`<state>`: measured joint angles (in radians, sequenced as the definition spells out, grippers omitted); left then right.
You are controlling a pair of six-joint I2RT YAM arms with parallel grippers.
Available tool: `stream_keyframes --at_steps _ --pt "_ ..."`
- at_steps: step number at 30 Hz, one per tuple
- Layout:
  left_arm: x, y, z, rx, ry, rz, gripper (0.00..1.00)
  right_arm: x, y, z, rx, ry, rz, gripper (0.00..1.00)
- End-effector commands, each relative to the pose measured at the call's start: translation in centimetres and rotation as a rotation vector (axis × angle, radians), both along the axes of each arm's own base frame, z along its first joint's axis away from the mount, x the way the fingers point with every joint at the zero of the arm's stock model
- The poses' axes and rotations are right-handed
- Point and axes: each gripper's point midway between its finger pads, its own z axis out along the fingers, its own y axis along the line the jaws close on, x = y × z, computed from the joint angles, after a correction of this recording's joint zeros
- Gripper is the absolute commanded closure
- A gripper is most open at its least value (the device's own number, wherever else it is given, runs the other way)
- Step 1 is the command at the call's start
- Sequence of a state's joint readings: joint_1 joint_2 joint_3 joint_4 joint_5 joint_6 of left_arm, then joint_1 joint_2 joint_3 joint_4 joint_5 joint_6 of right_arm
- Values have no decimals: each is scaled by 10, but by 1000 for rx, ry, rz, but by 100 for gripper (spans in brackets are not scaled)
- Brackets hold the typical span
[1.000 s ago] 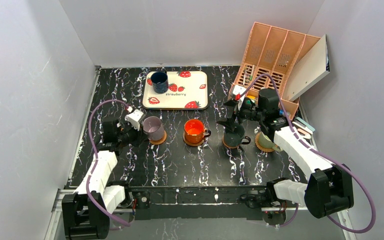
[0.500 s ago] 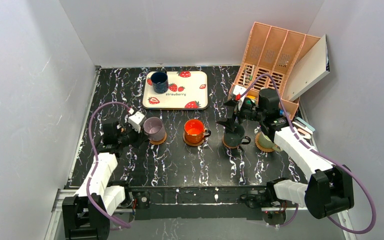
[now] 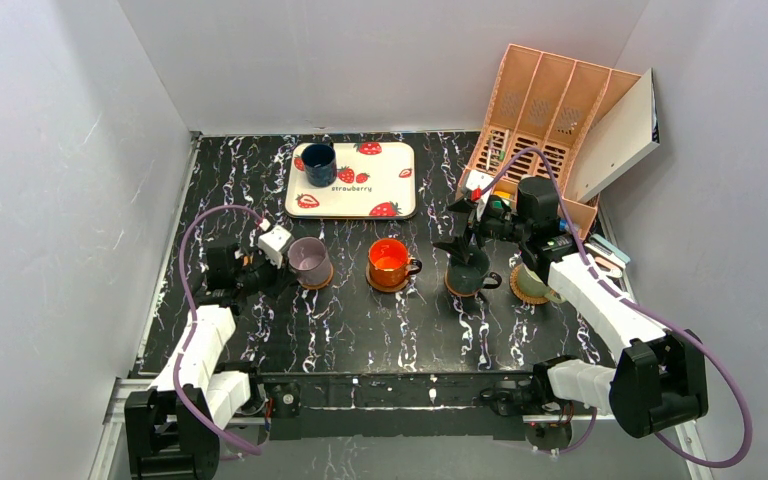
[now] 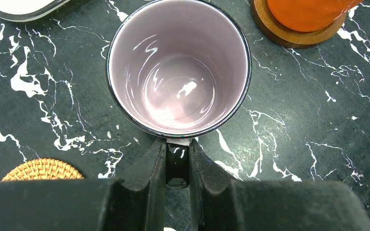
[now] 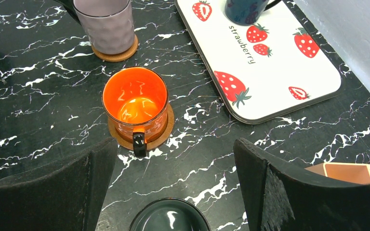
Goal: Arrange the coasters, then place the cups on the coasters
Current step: Place the cup on the coaster.
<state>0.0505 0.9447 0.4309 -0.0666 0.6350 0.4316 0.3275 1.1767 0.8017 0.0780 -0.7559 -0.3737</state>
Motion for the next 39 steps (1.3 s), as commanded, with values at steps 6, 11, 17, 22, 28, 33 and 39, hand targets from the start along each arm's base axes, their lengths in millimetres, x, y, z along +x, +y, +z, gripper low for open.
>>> stream_keyframes --at_steps 6,11,17,22,28,33,39 --pt "8 -7 22 -20 -86 -56 100 -4 0 9 13 -40 16 1" --pt "8 -7 21 -20 -84 -60 100 -4 -1 9 13 -41 16 1" --pt "7 -7 20 -18 -83 -62 100 -4 -1 9 12 -42 16 1" --pt "7 -7 20 -17 -84 -63 100 -4 -1 8 12 -40 16 1" --pt "7 -8 20 -15 -87 -66 99 -4 0 9 12 -41 18 1" --pt "7 -7 21 -13 -88 -64 96 -4 -1 9 12 -40 18 1" --pt "7 -7 20 -13 -84 -63 93 -5 0 9 13 -41 21 1"
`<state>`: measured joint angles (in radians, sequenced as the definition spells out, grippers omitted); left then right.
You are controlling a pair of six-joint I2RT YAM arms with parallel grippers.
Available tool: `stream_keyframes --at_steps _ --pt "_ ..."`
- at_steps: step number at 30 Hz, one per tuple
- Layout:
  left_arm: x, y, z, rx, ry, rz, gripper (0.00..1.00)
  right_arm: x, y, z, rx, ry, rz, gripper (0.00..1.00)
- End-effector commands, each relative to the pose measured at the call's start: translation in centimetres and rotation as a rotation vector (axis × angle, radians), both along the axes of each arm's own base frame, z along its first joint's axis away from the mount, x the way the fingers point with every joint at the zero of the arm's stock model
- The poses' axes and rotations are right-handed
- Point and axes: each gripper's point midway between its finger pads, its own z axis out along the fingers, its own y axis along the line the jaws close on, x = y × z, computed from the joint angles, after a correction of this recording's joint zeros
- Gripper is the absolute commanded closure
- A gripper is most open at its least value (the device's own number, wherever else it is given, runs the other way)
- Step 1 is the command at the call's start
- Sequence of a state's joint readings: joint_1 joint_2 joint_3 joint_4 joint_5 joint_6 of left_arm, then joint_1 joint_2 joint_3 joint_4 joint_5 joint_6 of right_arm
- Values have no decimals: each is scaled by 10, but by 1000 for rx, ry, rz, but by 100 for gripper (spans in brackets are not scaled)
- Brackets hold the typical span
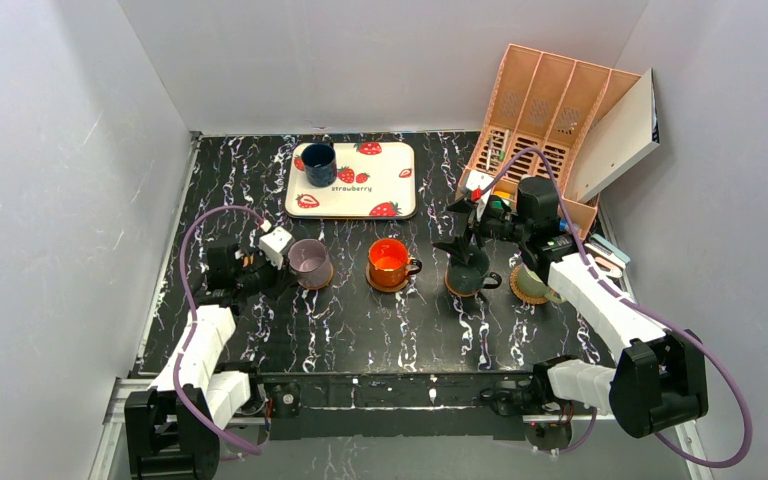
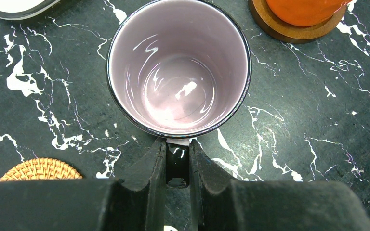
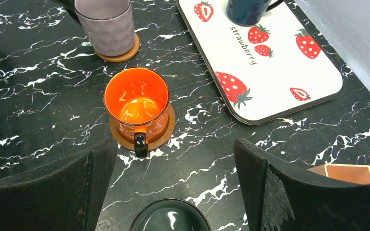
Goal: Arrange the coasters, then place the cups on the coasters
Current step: Place the cup on the coaster.
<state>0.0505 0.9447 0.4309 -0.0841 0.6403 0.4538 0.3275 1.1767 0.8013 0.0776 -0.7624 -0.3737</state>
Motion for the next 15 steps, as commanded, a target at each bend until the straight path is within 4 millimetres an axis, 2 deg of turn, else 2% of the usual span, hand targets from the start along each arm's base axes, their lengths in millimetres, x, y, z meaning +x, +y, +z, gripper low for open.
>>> stream_keyframes --at_steps 1,15 --pt "10 -7 22 -24 -88 -48 92 -4 -1 9 12 -43 14 1" --pt "10 -7 21 -23 -84 -49 85 -4 -1 9 11 -43 15 1"
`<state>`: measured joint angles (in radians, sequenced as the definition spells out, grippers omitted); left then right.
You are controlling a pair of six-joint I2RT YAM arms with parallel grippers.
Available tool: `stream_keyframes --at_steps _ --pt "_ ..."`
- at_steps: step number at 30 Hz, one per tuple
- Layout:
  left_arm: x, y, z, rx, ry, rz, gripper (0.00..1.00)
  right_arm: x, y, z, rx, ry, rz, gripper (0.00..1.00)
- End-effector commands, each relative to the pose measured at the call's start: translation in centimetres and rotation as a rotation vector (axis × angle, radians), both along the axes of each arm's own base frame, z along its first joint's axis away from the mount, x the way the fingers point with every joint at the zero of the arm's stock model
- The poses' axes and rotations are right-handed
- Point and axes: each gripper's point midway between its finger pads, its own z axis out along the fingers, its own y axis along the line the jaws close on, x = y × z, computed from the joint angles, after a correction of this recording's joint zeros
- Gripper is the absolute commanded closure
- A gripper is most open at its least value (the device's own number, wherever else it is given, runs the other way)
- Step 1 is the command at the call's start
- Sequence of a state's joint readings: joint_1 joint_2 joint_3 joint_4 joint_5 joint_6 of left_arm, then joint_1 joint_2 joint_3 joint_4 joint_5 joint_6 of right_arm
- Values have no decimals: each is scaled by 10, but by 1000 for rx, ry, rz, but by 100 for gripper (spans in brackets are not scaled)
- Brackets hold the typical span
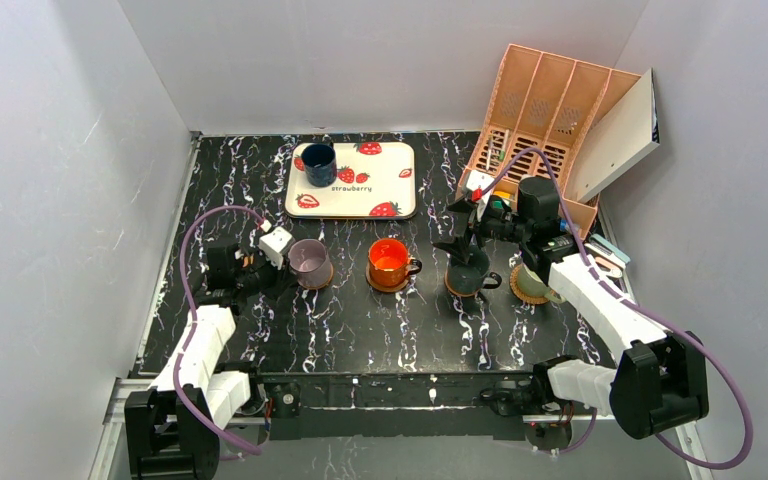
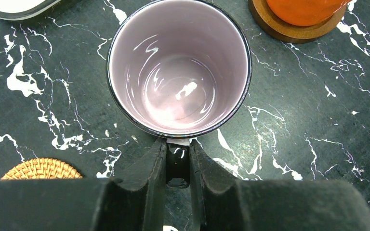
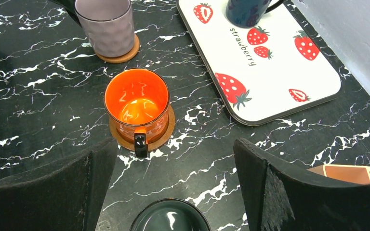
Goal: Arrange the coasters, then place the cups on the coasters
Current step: Place the cup on the coaster.
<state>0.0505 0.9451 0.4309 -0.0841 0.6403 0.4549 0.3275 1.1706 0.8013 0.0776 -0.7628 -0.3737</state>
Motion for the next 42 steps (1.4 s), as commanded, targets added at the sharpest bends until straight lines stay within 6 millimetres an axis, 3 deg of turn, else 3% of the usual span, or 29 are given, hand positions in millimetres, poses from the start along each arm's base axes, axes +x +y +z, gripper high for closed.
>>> stream_keyframes --at_steps 1,19,21,26,42 --pt "10 -7 21 -24 -84 -48 84 -4 -1 8 10 -39 16 1" --pt "10 -7 21 -23 -84 -48 79 -4 -1 7 10 -38 16 1" --pt "11 -7 21 -25 -86 -46 82 -4 -1 7 10 -38 16 1" --pt "12 -6 20 -29 -83 -39 100 -3 -1 8 9 -39 14 1" --pt "11 -7 16 -22 -93 -53 100 -4 0 8 11 -39 19 1"
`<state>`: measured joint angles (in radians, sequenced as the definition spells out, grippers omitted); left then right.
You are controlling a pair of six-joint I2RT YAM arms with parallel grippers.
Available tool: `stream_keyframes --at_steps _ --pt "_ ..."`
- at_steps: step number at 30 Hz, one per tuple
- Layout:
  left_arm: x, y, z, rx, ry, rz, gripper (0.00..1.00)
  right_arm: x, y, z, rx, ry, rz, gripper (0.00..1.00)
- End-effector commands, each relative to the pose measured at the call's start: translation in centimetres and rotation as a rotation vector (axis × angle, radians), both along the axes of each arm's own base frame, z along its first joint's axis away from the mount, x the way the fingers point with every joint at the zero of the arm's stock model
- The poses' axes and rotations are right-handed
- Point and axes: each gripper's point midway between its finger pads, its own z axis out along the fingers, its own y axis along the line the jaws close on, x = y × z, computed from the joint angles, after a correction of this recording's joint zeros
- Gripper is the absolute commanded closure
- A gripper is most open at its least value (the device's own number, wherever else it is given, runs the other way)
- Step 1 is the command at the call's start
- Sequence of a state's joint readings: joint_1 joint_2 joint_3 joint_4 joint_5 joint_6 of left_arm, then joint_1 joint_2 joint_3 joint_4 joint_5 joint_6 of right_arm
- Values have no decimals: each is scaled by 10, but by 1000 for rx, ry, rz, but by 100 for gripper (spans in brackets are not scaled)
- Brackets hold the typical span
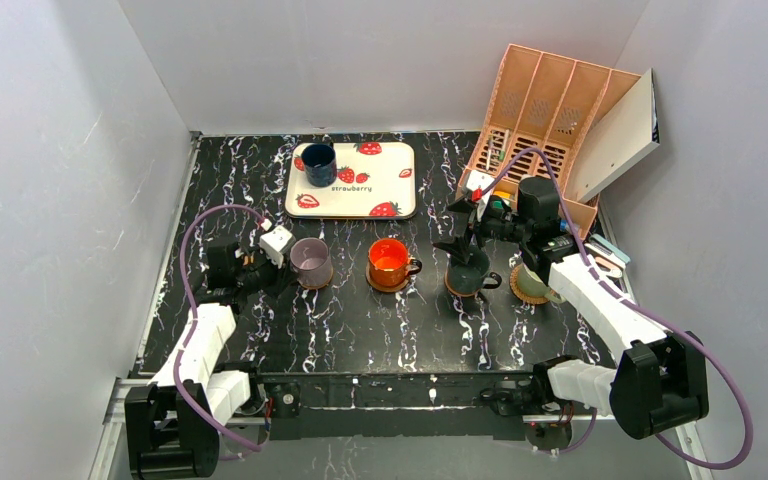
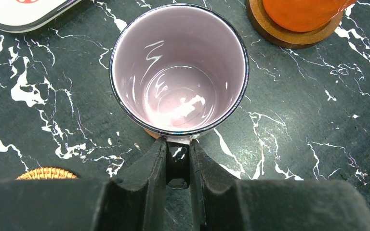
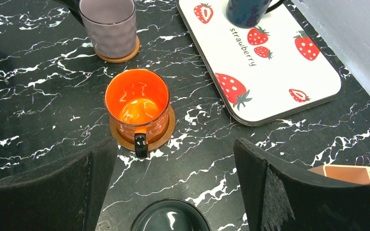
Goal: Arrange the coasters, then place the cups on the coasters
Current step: Place the cup on the coaster.
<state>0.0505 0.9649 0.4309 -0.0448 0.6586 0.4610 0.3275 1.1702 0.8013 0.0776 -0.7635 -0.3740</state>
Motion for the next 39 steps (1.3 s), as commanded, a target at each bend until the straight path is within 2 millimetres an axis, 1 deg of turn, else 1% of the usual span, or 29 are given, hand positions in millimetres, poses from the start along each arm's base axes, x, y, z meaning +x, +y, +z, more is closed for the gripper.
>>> stream_keyframes --at_steps 1,8,10,14,23,29,39 --pt "5 -4 13 -12 -71 -34 100 -4 -1 8 11 -39 19 1" --pt "3 -4 12 -8 -75 -30 100 -4 -1 8 11 -39 17 1" --pt "7 -3 16 -5 -101 -32 100 -4 0 8 11 -39 18 1" --pt "8 -3 15 -5 -100 -32 100 -4 -1 8 10 -38 16 1" --pt "6 -4 16 0 -119 -43 100 -4 -1 7 11 -37 19 1" --pt "6 -4 12 3 -106 -49 100 -4 -1 7 10 -35 19 1" --pt "5 -4 12 3 -102 -52 81 -4 -1 7 10 -35 18 1"
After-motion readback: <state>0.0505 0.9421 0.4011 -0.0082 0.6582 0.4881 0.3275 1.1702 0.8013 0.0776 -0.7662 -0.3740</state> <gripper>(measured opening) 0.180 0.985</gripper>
